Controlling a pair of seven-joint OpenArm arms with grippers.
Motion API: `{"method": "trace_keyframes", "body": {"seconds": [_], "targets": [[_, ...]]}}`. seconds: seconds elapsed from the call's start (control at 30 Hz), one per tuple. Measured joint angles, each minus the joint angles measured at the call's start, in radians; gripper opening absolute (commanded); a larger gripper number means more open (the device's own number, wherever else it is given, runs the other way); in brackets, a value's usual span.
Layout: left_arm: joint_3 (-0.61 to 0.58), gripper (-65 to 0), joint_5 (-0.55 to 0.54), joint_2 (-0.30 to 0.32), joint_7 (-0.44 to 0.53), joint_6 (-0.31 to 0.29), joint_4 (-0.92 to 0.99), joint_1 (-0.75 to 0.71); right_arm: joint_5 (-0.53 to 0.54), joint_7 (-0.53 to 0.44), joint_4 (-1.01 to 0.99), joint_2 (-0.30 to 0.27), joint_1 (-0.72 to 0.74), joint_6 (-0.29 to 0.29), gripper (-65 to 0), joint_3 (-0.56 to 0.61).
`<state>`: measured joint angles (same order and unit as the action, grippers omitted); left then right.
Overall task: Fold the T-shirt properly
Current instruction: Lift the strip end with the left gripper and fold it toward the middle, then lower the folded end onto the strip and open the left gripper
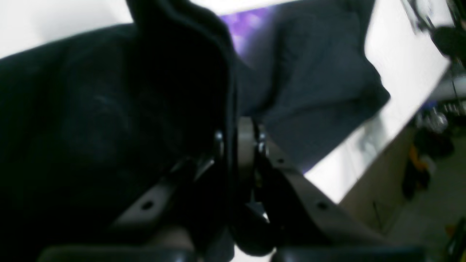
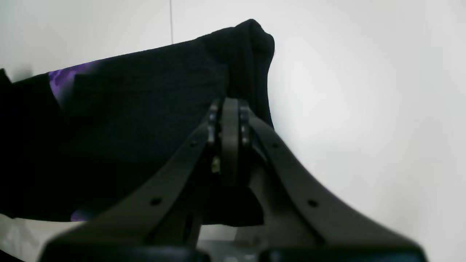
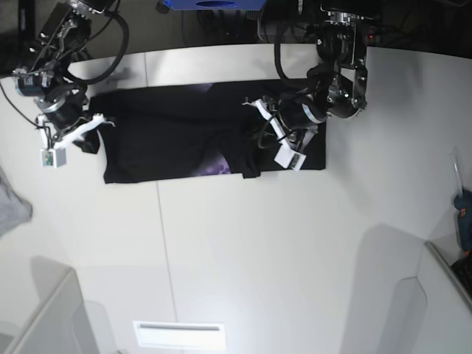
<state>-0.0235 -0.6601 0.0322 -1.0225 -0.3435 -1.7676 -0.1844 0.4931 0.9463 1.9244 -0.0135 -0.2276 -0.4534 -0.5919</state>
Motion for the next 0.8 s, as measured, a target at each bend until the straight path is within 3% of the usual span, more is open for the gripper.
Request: {"method": "trace_keyframes", "body": {"seconds": [0.13,0.8], "targets": [[-0.010,-65.0,-0.001,-0.006,0.002,0.060,0.001,0.010,0.000,0.000,0.000,0.000,0.000,0.000,-65.0,0.000],[-0.013,-65.0,0.000,-0.002,0.002,0.060,0.001,0.006,0.000,0.000,0.000,0.000,0.003,0.000,-65.0,0.000]]}}
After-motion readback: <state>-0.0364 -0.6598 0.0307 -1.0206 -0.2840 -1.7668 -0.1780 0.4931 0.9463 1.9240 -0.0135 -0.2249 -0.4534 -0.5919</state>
